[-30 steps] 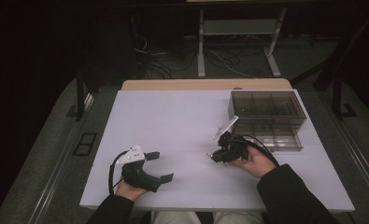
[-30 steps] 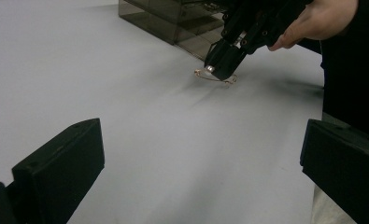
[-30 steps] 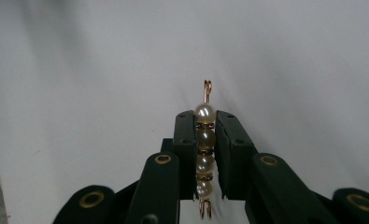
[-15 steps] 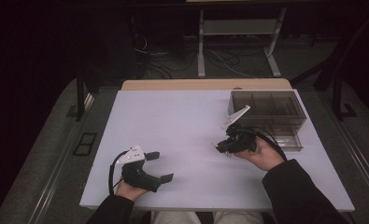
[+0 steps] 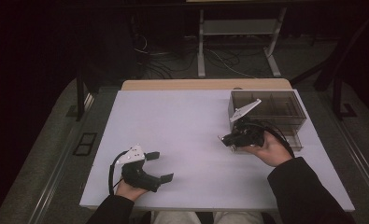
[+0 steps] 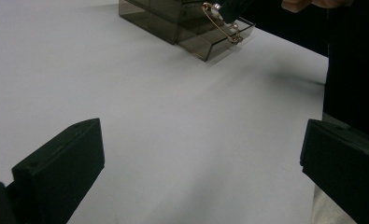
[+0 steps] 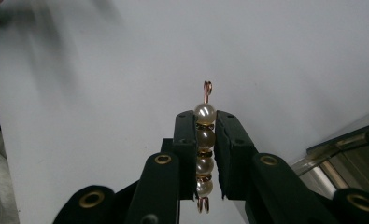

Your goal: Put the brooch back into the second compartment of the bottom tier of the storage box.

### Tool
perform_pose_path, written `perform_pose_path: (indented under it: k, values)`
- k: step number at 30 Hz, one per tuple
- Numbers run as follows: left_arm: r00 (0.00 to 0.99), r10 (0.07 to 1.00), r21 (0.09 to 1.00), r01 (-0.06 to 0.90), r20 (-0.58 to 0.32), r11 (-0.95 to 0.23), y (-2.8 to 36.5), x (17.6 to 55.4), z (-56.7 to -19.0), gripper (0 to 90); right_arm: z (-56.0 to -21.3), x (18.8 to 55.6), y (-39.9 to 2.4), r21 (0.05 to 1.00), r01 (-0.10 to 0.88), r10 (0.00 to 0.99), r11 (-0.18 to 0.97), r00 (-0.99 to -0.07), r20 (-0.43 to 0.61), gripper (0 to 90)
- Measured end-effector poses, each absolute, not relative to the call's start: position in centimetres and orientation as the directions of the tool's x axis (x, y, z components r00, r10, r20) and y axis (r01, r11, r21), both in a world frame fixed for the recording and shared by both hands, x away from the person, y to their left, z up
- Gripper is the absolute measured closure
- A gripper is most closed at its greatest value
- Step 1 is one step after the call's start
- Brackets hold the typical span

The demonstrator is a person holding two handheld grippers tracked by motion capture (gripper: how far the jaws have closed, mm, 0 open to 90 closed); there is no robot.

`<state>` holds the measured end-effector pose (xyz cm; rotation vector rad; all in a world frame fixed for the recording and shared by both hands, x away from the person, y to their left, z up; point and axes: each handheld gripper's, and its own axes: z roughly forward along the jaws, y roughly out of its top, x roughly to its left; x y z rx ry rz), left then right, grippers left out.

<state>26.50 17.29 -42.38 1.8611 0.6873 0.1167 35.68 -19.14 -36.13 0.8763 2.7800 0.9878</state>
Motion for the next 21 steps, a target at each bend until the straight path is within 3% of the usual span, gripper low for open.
perform_pose_path:
  k: [21]
  values:
    - [0.827, 0.509, 0.885, 0.401, -0.238, -0.238, 17.3, 26.5, -42.4, 0.0, -34.1, 35.9, -22.1, 0.637, 0.503, 0.58, 0.584, -0.808, 0.107, 78.5]
